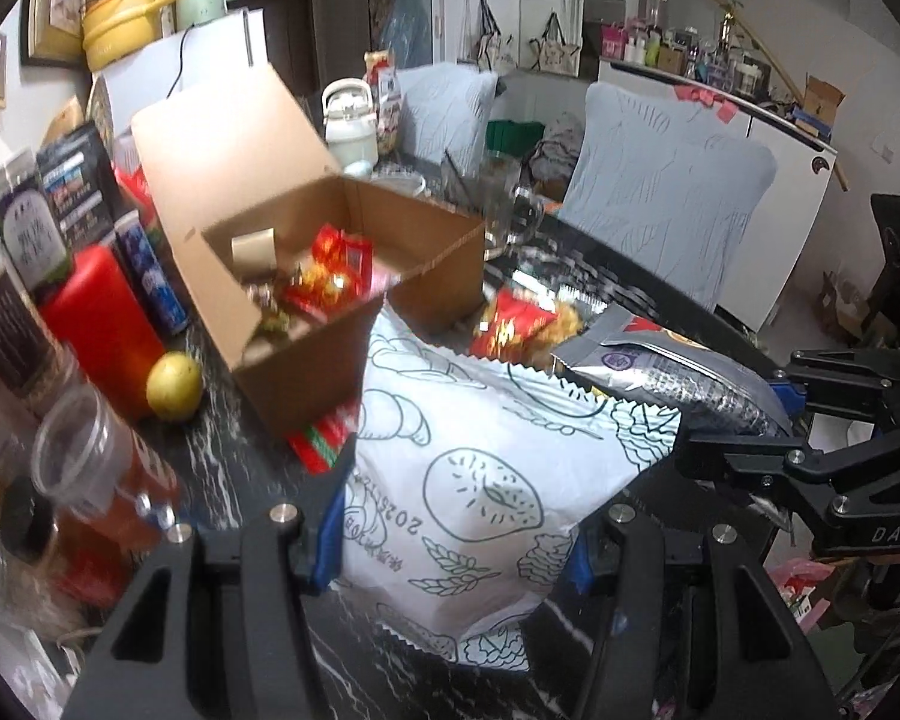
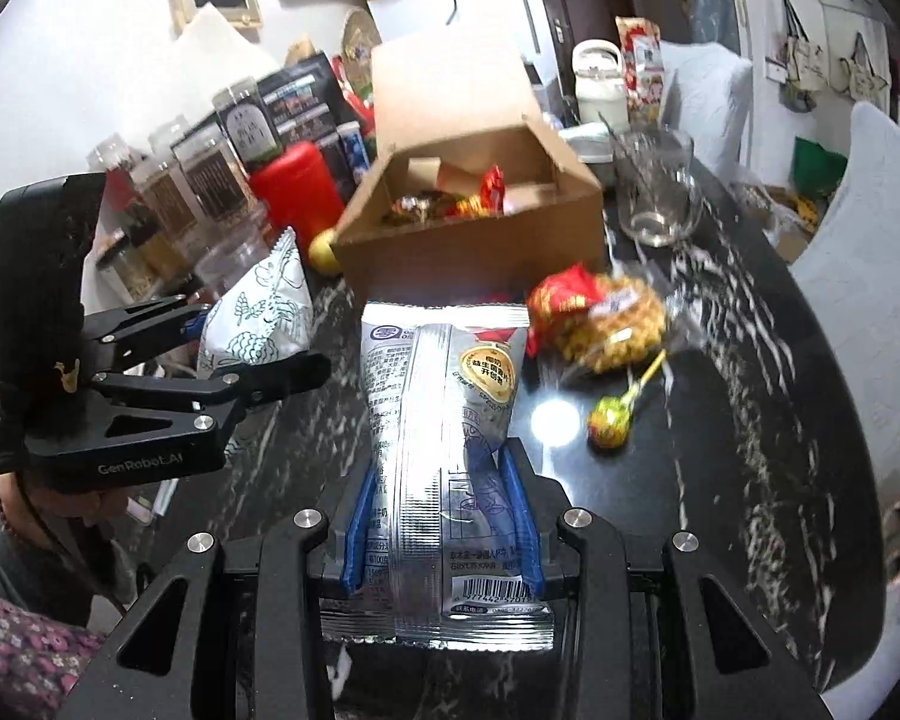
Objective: Organize snacks
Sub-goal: 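Lift both bags and carry them over the cardboard box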
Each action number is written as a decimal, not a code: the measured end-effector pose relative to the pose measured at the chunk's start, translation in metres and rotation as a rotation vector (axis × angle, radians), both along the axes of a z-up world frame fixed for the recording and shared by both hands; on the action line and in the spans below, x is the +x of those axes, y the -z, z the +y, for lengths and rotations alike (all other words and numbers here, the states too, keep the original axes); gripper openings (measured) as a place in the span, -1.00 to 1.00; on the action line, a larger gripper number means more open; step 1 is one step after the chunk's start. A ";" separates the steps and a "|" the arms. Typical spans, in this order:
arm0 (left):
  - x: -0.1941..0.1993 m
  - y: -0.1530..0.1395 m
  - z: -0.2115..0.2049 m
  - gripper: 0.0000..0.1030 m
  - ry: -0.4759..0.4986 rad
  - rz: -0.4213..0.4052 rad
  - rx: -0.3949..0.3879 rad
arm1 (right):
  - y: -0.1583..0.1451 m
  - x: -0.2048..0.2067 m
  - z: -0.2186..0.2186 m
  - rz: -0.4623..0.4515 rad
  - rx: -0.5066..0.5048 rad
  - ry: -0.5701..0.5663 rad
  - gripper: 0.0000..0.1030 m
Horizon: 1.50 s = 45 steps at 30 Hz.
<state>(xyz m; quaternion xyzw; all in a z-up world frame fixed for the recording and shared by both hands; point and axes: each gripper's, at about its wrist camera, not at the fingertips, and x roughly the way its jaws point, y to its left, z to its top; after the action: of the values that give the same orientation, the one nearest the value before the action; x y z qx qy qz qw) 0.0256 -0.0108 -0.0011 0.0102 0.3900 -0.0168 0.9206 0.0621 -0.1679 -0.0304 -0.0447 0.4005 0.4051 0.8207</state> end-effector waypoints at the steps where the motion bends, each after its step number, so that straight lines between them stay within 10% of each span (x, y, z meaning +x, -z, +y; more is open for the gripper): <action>1: 0.002 -0.003 0.000 0.07 0.000 -0.008 0.003 | -0.004 0.002 0.000 -0.008 0.006 -0.002 -0.26; 22: 0.107 -0.051 0.066 0.07 -0.102 -0.069 -0.022 | -0.059 0.114 0.064 -0.079 0.077 -0.057 -0.26; 45: 0.208 0.012 0.116 0.07 -0.196 0.078 -0.001 | -0.022 0.210 0.154 -0.033 -0.041 -0.101 -0.26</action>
<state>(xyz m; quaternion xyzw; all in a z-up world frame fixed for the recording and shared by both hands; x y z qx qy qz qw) 0.2335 0.1054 -0.0129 -0.0293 0.4248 0.0728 0.9019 0.2717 -0.0141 -0.0089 -0.0884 0.3924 0.4368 0.8046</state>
